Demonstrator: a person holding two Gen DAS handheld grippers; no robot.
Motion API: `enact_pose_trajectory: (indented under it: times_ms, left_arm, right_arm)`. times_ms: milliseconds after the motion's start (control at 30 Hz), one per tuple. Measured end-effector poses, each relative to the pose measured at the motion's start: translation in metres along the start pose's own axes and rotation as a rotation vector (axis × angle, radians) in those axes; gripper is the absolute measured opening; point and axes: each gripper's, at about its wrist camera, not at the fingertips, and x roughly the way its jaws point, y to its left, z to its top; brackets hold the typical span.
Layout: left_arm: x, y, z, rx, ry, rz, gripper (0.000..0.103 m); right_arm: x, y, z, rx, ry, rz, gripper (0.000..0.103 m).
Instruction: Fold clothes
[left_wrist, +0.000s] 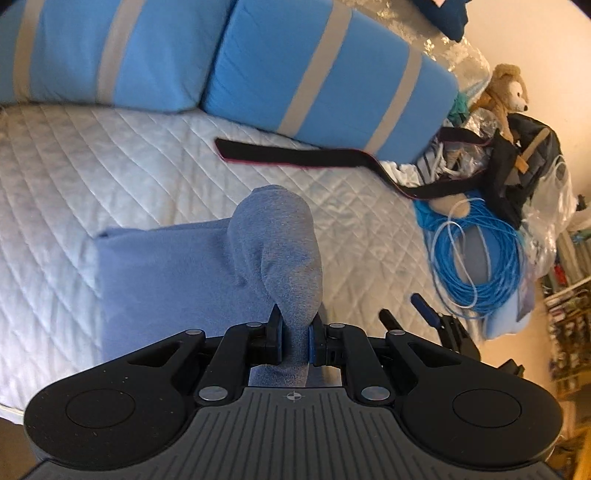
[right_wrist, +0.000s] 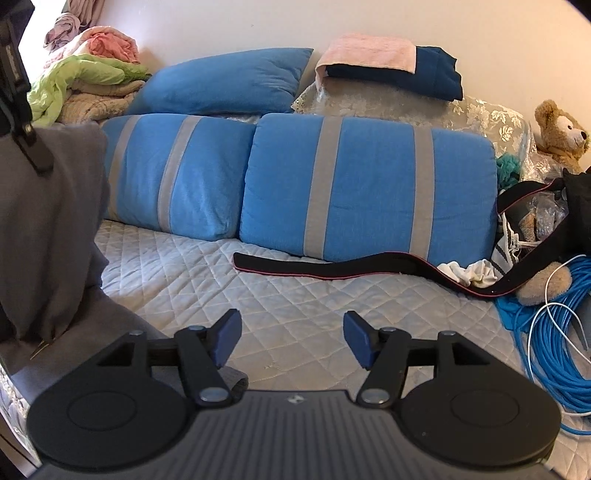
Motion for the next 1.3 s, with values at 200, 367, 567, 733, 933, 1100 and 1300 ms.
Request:
enact_pose_trajectory:
  times_ms: [200,367,567,733,933,1100,1300]
  left_arm:
    - [0.024,-0.008,-0.001,-0.007,0.014,-0.046,0.011]
    - [0.044,-0.009,-0.005,-0.032,0.029,-0.081,0.011]
    - [0.078,-0.009,-0.016,-0.028,0.072,-0.087,0.011]
    - [0.104,-0.009,-0.026,0.015,0.078,0.006,0.012]
    - [0.114,-0.007,-0.031,-0.009,0.088,0.005,0.014]
    - [0.125,0.008,-0.031,-0.126,0.105,-0.190,0.046]
    - [0.099,0.023,-0.029,-0.102,0.023,-0.257,0.062]
  right_arm:
    - [0.001,-0.004,0.001,0.013,-0.002,-0.016,0.075]
    - [0.000,-0.008,0.001,0.026,-0.004,-0.030,0.075]
    - [0.000,-0.011,0.001,0.031,-0.001,-0.046,0.076]
    - [0.001,-0.010,-0.001,0.019,0.006,-0.056,0.076]
    - [0.003,-0.011,-0.002,0.014,0.016,-0.065,0.077]
    - [0.007,-0.014,-0.003,0.037,0.055,-0.052,0.077]
    - [0.015,-0.022,-0.008,0.105,0.142,0.013,0.078]
